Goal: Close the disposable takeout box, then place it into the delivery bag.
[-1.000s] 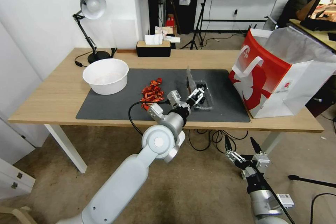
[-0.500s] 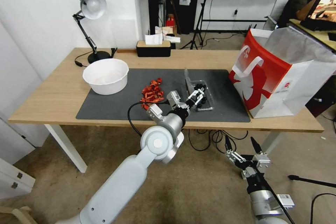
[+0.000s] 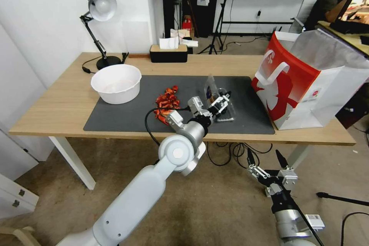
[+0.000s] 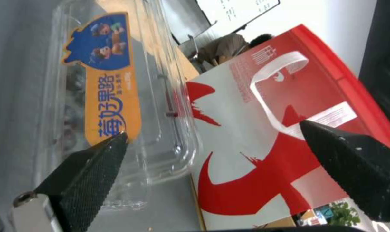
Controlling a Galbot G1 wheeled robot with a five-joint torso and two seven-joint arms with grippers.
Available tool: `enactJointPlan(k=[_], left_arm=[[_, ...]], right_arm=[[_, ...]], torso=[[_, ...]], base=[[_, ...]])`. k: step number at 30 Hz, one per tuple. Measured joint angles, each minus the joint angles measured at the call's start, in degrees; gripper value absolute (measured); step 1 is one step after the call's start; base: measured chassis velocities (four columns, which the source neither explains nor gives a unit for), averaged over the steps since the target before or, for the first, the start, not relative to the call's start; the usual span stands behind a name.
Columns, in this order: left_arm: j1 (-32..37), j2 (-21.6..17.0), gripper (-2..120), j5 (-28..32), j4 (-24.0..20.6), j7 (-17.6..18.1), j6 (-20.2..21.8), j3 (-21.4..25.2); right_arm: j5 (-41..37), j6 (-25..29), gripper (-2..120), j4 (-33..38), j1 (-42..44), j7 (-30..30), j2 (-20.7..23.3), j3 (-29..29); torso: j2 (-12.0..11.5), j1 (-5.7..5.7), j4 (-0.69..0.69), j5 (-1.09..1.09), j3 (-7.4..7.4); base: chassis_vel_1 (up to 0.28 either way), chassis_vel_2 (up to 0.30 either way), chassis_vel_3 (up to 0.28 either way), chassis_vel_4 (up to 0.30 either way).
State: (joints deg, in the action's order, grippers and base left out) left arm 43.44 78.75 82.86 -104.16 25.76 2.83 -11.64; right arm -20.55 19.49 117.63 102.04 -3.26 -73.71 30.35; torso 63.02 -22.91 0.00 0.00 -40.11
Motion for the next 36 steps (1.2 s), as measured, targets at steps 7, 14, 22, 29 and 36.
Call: enactJointPlan(k=[7,14,22,29,36], left_arm=[[-2.45,0.80,100,-1.58,3.47,2.07,0.98,-1.23],[-4.85,1.14,100,-3.47,6.75,3.44,2.74,-2.33],[-6.17,1.95,100,-3.89,9.04,3.29,3.41,-3.42],[-7.78,2.43,100,-4.41,10.28,2.72,3.76,-4.20],[-8.40,2.18,100,-4.76,10.25,1.96,3.83,-4.63]], right_arm=[[0.07,0.54,100,0.29,0.66,0.00,-0.43,0.48],[0.37,1.13,100,0.29,1.03,0.05,-1.21,0.54],[0.91,1.26,100,0.29,1.07,0.06,-1.91,0.53],[1.21,1.41,100,0.29,1.34,0.08,-2.21,0.52],[1.29,1.42,100,0.29,1.34,0.08,-2.31,0.51]], torso=[[0.00,0.00,0.00,0.00,0.00],[0.00,0.00,0.00,0.00,0.00],[0.00,0.00,0.00,0.00,0.00],[0.00,-0.01,0.00,0.00,0.00],[0.00,0.00,0.00,0.00,0.00]], base=[[0.000,0.000,0.000,0.000],[0.000,0.000,0.000,0.000],[0.000,0.000,0.000,0.000],[0.000,0.000,0.000,0.000],[0.000,0.000,0.000,0.000]])
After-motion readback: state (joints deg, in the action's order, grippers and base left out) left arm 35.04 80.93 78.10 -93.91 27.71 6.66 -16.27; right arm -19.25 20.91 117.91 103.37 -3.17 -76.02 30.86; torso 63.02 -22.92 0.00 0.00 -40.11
